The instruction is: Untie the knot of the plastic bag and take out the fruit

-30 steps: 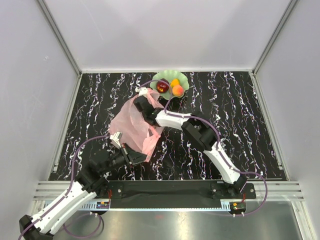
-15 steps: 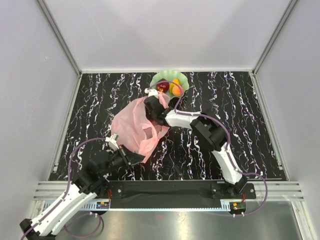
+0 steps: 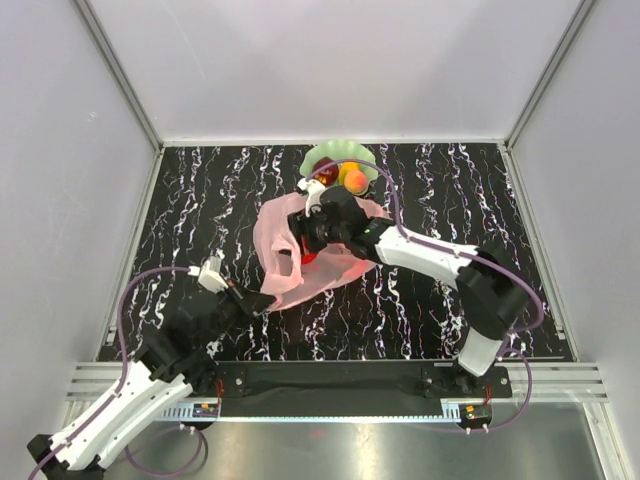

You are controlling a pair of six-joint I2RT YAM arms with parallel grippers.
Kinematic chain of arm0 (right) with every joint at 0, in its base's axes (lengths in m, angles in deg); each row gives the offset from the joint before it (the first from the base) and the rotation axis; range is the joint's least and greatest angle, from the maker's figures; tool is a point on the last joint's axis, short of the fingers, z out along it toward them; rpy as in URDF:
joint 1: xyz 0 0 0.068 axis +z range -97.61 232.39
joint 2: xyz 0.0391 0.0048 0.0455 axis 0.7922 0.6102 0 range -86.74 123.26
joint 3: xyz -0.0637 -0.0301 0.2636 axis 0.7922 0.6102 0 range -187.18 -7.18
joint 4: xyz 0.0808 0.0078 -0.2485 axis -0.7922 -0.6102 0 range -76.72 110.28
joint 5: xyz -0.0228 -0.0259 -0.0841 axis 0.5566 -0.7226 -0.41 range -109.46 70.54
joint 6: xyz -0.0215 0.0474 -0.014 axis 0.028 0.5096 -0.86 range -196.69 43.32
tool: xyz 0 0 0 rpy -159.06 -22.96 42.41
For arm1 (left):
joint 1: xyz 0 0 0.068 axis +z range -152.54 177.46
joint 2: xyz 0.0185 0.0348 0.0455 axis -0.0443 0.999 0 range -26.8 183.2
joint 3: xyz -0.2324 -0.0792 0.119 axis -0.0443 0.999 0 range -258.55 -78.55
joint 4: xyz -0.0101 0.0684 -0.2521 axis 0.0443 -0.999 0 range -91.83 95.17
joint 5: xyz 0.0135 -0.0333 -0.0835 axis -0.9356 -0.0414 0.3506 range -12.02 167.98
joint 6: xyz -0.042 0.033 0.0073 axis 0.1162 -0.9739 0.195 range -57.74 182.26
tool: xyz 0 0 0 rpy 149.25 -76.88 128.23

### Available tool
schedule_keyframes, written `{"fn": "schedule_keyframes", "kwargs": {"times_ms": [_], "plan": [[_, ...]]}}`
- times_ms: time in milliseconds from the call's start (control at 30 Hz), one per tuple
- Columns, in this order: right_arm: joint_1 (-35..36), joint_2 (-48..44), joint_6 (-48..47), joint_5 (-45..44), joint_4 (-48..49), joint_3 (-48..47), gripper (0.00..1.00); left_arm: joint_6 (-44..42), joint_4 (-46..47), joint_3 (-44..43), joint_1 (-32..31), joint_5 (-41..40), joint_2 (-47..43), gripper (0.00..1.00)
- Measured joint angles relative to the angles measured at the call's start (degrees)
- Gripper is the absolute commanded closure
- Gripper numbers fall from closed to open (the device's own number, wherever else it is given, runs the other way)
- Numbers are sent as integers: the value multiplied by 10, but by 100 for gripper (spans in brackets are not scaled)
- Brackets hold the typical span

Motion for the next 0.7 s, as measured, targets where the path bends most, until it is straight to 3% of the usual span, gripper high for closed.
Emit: {"fn": "schedule_keyframes", "kwargs": {"times_ms": [167,500,700], "plan": [[0,-49,-5,115,-3,26,78,-5,1,0,0,-16,38,100],[0,-87,-43,209,-118,33,82,-35,-33,-46,0,-110,33,100],[0,-153,-86,367,-183,33,84,-47,-53,-77,1,-165,35,100]]}}
